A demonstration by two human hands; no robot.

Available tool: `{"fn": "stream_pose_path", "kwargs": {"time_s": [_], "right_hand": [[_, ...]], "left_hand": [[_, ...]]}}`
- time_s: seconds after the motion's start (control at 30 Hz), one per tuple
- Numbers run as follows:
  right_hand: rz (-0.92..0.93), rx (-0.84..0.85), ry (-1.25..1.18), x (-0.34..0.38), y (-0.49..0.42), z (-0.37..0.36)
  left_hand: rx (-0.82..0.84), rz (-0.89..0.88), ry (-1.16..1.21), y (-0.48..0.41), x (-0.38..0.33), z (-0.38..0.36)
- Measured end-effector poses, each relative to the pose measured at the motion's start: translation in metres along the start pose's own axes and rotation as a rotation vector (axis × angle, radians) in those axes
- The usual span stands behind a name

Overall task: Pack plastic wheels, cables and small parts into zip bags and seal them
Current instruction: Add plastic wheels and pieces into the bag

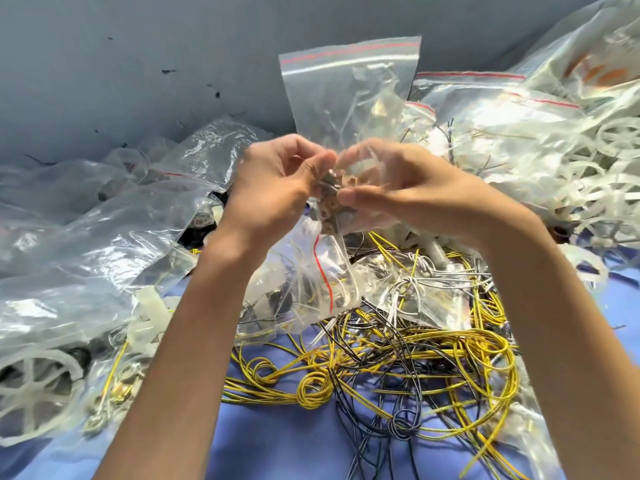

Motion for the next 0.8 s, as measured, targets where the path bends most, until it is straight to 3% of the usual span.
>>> {"fn": "stream_pose_path", "kwargs": {"time_s": [0.1, 0.2, 0.3, 0.57, 0.8], "right_hand": [[-0.015, -0.078, -0.004, -0.001, -0.002, 0.003], [-0.029, -0.175, -0.098, -0.002, -0.005, 0.009], [-0.015, -0.189, -0.167, -0.001, -0.006, 0.009], [-0.028, -0.137, -0.142, 0.000, -0.008, 0.002], [-0.048, -0.090, -0.098, 0.000, -0.006, -0.003]], "left_hand": [[0.039, 0.090, 0.012, 0.000, 0.005, -0.003], [0.187, 0.200, 0.003, 0.002, 0.010, -0.008], [0.275, 0.194, 0.036, 0.005, 0.008, -0.011], [0.266, 0.121, -0.039, 0.005, 0.007, -0.009], [0.240, 0.183, -0.111, 0.006, 0.004, -0.007]]}}
Point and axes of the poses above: each hand's wrist, its own y-axis away from the middle knuckle, its own z-axis out of the back of the hand, x = y × z, the point moved 5 cm from there along -y, towards the middle knuckle, and after that the axes turned 6 degrees about z, right-handed, at the moved point
